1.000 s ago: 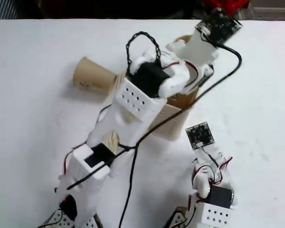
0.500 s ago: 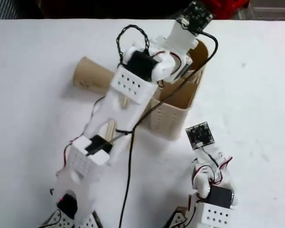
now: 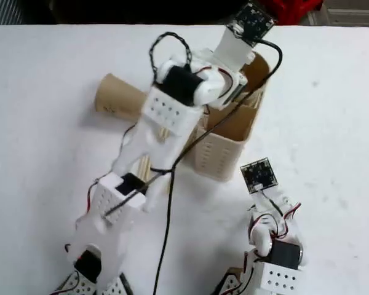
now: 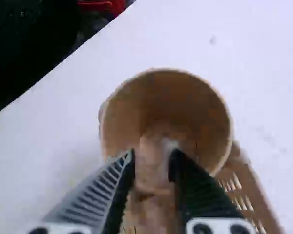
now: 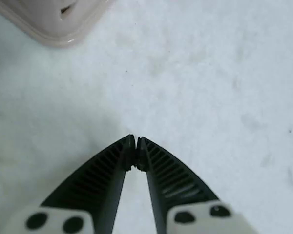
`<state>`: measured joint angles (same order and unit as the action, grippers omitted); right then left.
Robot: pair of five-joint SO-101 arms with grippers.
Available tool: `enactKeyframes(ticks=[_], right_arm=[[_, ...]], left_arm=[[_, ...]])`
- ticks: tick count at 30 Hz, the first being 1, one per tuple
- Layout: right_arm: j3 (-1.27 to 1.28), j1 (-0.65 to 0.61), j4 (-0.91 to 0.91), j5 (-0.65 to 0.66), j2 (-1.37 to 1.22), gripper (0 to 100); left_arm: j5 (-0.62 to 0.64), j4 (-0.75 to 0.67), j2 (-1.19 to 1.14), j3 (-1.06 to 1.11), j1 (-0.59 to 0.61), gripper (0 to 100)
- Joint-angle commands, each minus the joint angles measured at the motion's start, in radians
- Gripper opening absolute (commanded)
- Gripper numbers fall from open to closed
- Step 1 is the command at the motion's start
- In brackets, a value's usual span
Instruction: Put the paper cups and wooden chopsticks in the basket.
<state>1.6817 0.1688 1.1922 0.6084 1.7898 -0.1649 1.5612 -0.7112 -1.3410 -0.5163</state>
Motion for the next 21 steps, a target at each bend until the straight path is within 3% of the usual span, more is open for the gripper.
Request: enactKeyframes(ticks=[1, 7, 14, 17, 21], right_arm=[[0.009, -0.007, -0.004, 0.008, 0.012, 1.8], [0.009, -0.007, -0.004, 0.008, 0.012, 1.8], [0.009, -0.007, -0.002, 0.008, 0.012, 1.8], [0.009, -0.007, -0.002, 0.008, 0.012, 1.8], [0.009, -0.007, -0.002, 0.008, 0.012, 1.8]], left_arm=[[-0.008, 0.206, 0.156, -0.204, 0.019, 14], [0.002, 0.230, 0.317, -0.109, 0.166, 14], [-0.009, 0.216, 0.628, 0.500, 0.364, 14], [-0.011, 0.074, 0.696, 0.729, 0.487, 14], [-0.008, -0.219, 0.685, 0.939, 0.642, 14]])
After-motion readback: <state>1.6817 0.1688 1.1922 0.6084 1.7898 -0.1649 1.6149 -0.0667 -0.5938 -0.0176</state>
